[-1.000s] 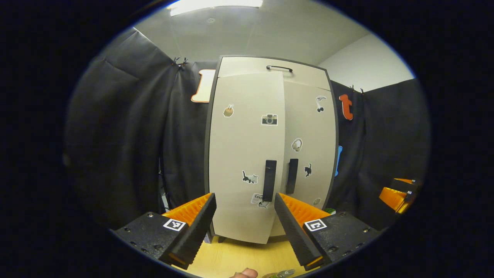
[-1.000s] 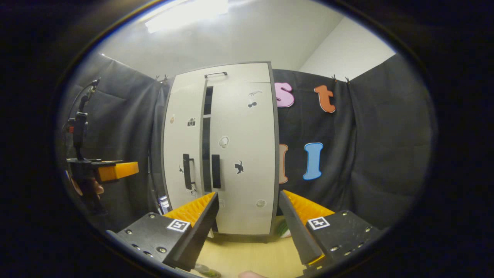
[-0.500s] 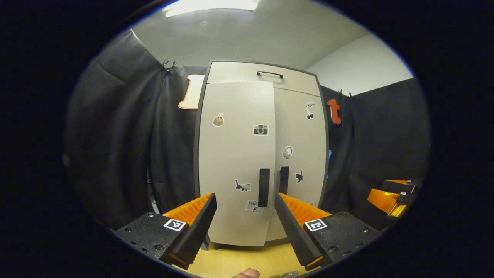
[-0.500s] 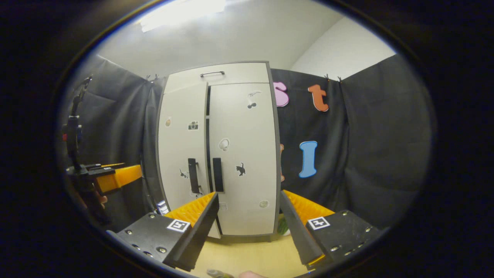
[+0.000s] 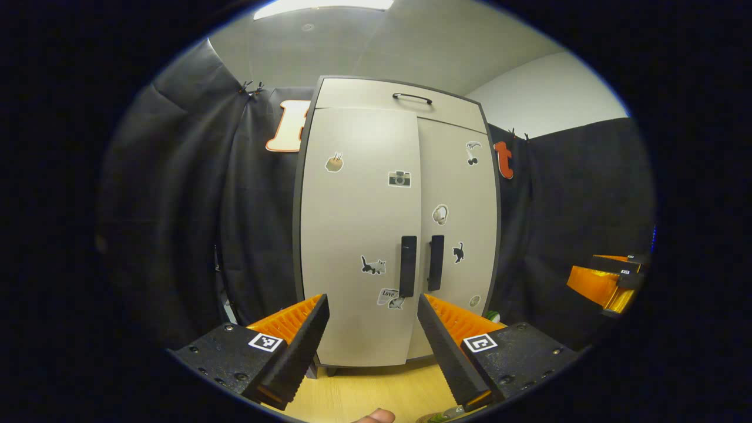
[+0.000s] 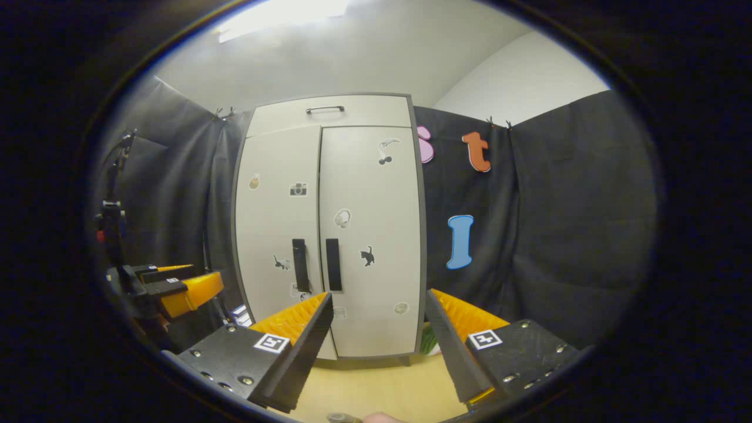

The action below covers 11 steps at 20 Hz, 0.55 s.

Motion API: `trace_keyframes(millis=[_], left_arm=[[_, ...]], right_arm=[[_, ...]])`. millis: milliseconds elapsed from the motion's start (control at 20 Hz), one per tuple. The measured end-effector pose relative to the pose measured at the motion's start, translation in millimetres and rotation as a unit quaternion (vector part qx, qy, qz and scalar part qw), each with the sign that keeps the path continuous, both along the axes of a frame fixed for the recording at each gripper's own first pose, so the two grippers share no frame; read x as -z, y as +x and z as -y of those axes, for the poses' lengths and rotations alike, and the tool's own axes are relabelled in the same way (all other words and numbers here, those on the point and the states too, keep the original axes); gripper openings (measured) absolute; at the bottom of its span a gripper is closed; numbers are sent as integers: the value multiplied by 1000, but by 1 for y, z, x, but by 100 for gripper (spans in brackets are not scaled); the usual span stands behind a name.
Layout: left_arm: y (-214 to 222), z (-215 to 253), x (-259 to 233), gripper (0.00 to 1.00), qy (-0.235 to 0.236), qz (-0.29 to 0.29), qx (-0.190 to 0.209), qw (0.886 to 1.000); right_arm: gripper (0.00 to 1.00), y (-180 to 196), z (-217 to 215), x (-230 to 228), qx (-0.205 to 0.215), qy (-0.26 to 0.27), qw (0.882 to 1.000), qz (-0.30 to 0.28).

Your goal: Grasp the bottle in the cabinet with the left hand and place it on the coaster, then close the right door with the right hand and the left door with the left hand.

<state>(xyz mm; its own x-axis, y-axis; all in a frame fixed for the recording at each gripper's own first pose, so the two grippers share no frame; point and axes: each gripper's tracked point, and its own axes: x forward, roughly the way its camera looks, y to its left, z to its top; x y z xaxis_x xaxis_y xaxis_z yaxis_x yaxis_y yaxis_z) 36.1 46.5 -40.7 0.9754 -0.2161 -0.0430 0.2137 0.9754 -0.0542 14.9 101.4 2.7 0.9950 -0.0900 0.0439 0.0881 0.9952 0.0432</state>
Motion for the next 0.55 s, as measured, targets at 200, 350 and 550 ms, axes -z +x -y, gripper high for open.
trace_keyframes(millis=[200,350,550], left_arm=[[-3,0,1,96,-10,-1,7,1000],[-5,14,-2,96,-21,3,29,999],[-5,28,-5,96,-5,11,43,999]], right_arm=[[96,-6,-9,-6,-3,-16,1000,4],[98,-9,-3,-9,6,-13,1000,7],[95,-8,9,-10,19,-20,1000,3]])
